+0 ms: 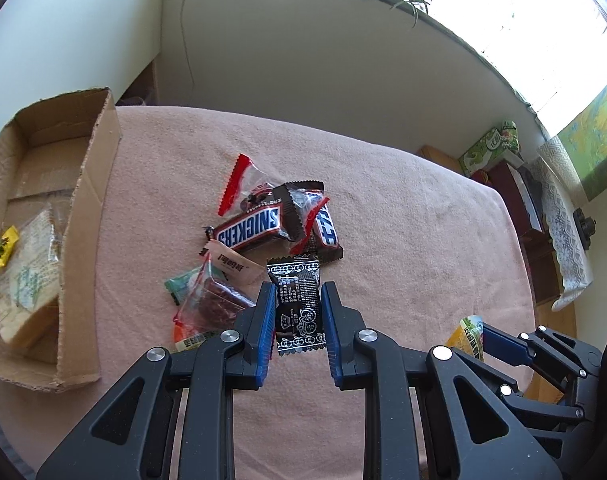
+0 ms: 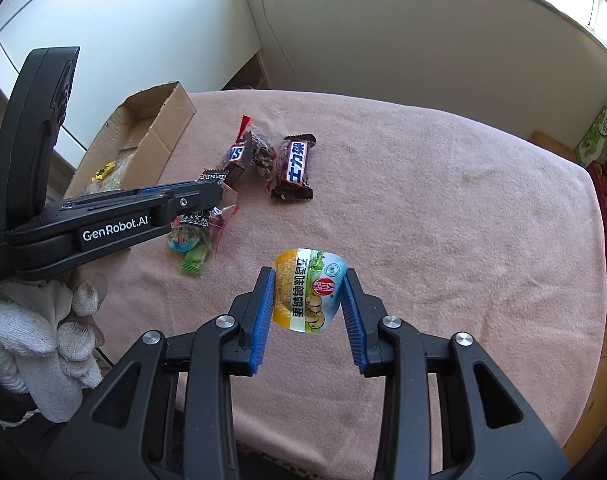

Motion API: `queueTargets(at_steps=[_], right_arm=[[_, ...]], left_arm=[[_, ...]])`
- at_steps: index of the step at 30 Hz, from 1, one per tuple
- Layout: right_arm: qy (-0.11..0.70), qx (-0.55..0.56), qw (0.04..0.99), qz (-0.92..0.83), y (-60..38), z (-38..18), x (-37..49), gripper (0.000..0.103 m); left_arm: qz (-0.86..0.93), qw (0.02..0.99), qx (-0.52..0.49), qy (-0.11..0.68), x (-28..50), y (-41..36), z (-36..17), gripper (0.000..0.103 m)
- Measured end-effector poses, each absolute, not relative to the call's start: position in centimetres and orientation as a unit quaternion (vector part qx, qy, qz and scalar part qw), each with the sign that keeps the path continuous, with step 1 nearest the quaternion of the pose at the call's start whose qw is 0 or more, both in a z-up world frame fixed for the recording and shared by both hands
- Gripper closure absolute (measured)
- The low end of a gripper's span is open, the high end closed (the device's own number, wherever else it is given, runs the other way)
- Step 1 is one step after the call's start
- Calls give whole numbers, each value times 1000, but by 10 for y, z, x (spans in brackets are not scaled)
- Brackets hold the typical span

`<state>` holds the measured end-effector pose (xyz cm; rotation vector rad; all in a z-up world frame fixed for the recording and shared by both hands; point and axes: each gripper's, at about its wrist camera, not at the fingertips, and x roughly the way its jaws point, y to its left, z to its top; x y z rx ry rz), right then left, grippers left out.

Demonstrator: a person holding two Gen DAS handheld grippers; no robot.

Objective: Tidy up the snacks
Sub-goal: 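Carry the black candy packet with the left gripper into the box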

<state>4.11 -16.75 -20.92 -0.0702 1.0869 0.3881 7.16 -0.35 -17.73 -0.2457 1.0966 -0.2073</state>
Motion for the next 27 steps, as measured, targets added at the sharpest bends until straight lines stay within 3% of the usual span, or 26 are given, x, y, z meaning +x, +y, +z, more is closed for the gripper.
queueTargets(at_steps=[27], right_arm=[[463,-117,816,325,8,-172,109,68]], left_arm=[[48,854,-182,485,32,142,-172,82]])
